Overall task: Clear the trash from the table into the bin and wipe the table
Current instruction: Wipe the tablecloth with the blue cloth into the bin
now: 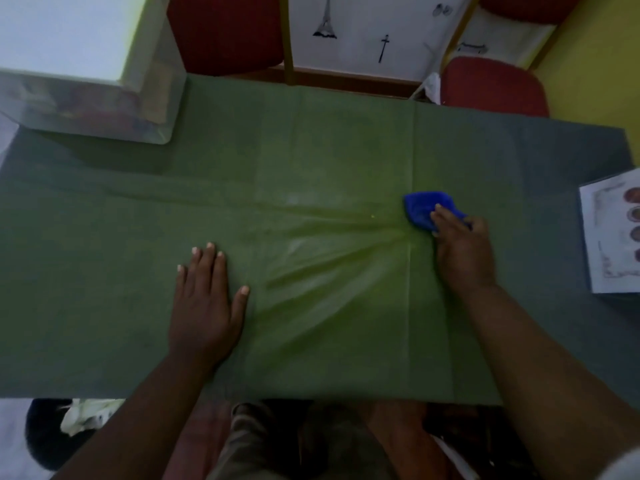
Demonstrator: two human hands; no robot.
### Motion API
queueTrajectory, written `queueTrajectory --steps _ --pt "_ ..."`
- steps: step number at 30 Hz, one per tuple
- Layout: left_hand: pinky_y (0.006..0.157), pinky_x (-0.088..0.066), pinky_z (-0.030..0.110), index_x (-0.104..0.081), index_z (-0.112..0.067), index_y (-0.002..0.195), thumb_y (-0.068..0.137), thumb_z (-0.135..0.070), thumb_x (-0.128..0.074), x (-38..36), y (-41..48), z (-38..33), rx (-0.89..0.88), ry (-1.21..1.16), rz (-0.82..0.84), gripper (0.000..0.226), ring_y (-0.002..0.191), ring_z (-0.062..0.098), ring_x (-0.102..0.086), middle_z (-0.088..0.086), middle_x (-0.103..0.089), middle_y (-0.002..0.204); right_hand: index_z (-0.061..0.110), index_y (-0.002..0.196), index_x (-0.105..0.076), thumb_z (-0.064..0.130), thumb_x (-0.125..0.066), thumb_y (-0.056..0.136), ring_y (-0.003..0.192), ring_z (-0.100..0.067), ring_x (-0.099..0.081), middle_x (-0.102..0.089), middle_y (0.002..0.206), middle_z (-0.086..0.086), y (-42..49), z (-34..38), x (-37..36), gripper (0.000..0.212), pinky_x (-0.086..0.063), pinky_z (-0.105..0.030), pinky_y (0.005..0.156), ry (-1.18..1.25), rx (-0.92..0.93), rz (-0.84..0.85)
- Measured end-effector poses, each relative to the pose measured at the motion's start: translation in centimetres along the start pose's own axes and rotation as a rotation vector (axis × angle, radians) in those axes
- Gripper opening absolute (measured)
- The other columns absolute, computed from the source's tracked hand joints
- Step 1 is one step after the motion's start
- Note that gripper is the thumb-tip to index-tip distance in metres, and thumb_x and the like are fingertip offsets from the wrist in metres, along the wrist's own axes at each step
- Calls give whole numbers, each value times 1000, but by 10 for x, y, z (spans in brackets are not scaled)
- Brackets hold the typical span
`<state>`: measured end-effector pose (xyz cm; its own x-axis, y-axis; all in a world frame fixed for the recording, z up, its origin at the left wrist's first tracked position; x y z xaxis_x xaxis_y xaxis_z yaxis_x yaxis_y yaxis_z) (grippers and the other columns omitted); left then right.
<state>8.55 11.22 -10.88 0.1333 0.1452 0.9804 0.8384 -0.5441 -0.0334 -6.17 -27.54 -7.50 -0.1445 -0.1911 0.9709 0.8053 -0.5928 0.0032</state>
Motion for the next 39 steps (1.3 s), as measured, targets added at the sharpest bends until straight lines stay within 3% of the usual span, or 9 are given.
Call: queueTrajectory --steps 6,10,14,18,20,27,31,34,39 --pt "120 -13 47 -33 -4 145 94 -51 -30 -1 -2 1 7 1 15 69 148 30 -15 14 -24 157 37 119 -57 73 -23 91 79 7 -49 -60 117 11 -105 85 -38 57 -38 -2 68 65 144 64" --pt "120 -12 47 -32 -5 145 93 -52 -31 -4 1 2 3 7 37 70 148 29 -14 14 -24 158 15 132 -53 20 -32 102 101 -21 -60 -54 140 3 -181 116 -56 37 -46 -31 93 18 738 218" --pt "120 -11 47 -32 -5 146 94 -52 -30 -5 0 3 -5 -1 54 71 149 28 -12 14 -23 158 35 110 -68 62 -53 89 86 -6 -68 -72 103 14 -83 45 -26 38 -56 -37 78 -58 320 30" --pt "119 -16 50 -35 -3 144 93 -51 -33 -2 -1 0 -10 -7 57 71 148 30 -16 15 -25 157 3 123 -64 6 -59 90 94 -40 -58 -63 128 -13 -8 19 2 34 -48 -36 87 0 60 -155" --pt "118 -18 50 -38 -2 143 92 -51 -35 0 -2 0 -7 0 62 71 147 31 -18 16 -27 156 14 133 -57 20 -48 98 105 -33 -54 -55 129 -9 -10 37 -16 37 -43 -27 88 20 -71 -101" --pt "117 -19 49 -39 -7 144 89 -56 -35 1 -2 8 -25 41 87 73 147 27 -20 12 -29 157 12 122 -66 18 -37 95 103 -20 -64 -64 129 -2 -71 185 -69 40 -52 -26 89 122 664 101" --pt "118 -17 48 -32 -10 148 90 -59 -32 -3 -3 11 -36 27 102 76 149 25 -15 8 -23 159 35 102 -69 60 -51 90 89 -5 -63 -68 95 16 3 103 -46 33 -49 -20 72 -29 194 -47" --pt "119 -15 48 -29 -12 149 89 -59 -33 -4 -4 11 -30 15 108 76 149 23 -13 6 -20 160 27 130 -59 28 -50 97 114 -22 -54 -55 129 -1 25 52 -25 34 -35 -20 91 4 -65 -69" --pt "117 -19 50 -34 -9 147 90 -59 -31 -1 -2 10 -21 -17 104 76 148 25 -18 8 -25 159 31 98 -62 69 -48 86 87 -9 -65 -66 88 14 -33 134 -57 43 -51 -28 77 15 16 6"
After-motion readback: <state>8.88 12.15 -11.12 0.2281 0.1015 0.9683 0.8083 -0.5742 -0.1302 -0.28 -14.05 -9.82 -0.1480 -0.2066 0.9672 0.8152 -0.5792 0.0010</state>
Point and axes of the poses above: each hand's wrist, its own y-axis towards the middle knuckle, its own x-axis out of the back of the hand, z = x × y, the point moved 5 cm from there along y, towards the middle knuckle
